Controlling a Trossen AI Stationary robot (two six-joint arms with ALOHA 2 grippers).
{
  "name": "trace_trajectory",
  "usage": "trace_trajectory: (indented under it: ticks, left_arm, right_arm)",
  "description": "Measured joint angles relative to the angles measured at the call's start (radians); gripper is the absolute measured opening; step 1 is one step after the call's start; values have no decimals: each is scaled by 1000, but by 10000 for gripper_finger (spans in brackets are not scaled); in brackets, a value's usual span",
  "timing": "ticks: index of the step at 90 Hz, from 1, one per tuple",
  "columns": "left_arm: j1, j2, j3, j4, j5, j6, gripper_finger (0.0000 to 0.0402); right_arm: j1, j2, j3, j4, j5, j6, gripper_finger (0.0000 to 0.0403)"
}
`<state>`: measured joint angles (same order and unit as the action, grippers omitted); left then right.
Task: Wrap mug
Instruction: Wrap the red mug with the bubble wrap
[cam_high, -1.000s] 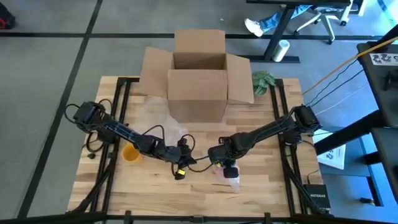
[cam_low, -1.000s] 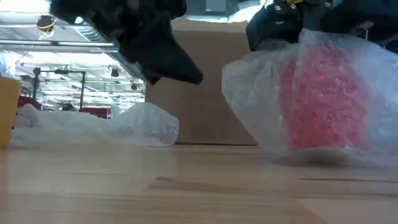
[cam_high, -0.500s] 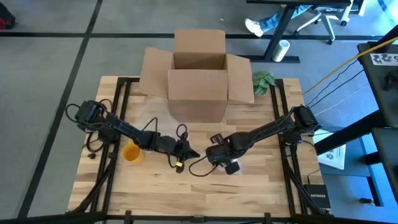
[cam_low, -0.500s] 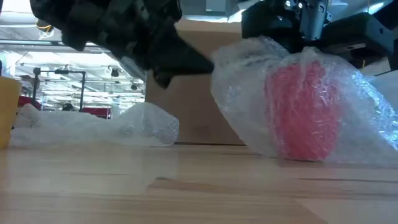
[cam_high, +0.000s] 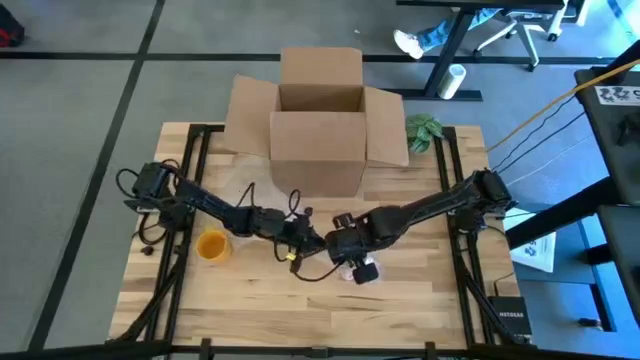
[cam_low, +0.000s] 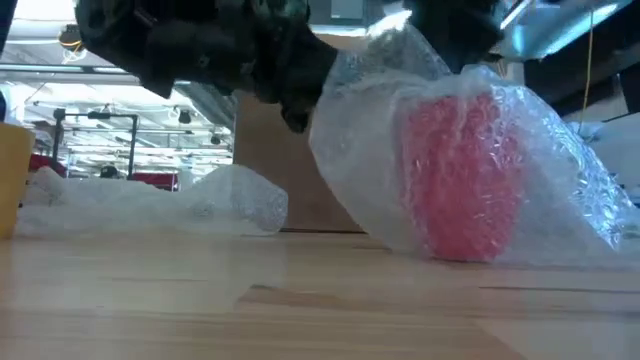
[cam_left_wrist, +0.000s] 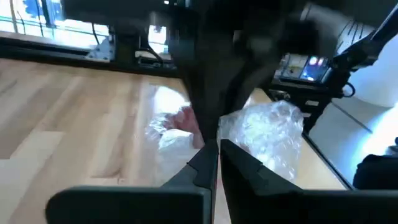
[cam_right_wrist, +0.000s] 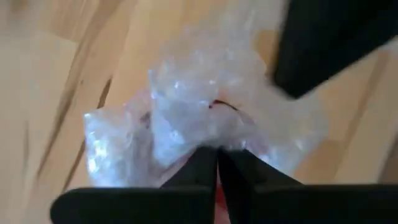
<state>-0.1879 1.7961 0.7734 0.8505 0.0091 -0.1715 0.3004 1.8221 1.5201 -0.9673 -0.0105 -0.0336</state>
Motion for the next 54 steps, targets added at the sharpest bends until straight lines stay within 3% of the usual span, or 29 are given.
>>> trace_trajectory:
  ticks: [22,36,54]
  left_arm:
    - [1,91,99,-3,36,14,0]
    - [7,99,121,-4,36,23,0]
    - [13,99,121,-21,36,21,0]
  right_arm:
    - [3,0,172,-195,57,105,0]
    - [20,-2,217,-140,77,108,0]
    - [43,-2,179,13,-7,90,0]
